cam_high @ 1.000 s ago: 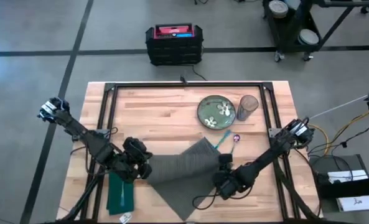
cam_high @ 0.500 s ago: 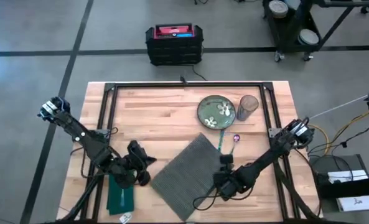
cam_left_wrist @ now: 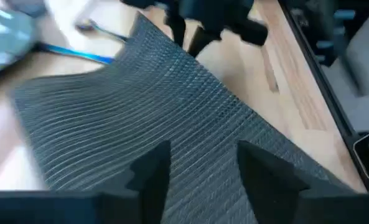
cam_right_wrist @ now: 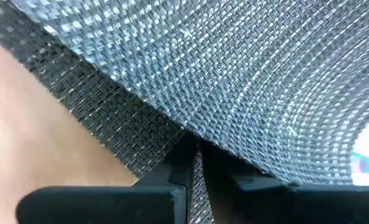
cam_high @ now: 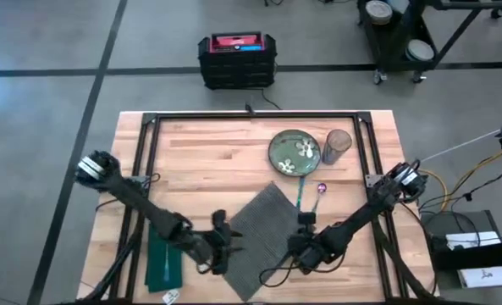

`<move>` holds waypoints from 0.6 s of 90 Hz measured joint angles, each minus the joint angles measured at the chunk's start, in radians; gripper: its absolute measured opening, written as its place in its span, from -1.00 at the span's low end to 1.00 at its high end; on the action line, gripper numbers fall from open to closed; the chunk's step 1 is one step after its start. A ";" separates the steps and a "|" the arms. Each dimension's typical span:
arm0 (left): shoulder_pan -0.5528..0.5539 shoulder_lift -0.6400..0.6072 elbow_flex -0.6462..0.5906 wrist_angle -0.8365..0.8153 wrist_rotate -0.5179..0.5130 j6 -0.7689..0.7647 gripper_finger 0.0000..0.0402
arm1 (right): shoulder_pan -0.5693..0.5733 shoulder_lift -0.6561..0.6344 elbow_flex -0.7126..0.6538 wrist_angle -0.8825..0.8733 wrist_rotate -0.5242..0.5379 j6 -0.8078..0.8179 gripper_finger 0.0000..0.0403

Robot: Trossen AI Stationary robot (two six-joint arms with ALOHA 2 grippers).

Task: Set table place
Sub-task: Move the gray place mat to the center of the table

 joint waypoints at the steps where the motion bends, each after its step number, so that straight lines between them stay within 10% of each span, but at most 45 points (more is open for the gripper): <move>1: 0.004 0.009 0.009 -0.003 0.003 -0.003 -0.03 | 0.000 0.000 0.000 0.007 0.001 0.001 -0.91; 54: 0.088 0.389 0.448 -0.119 0.076 0.045 0.12 | -0.007 -0.002 0.001 0.119 0.113 0.039 -0.91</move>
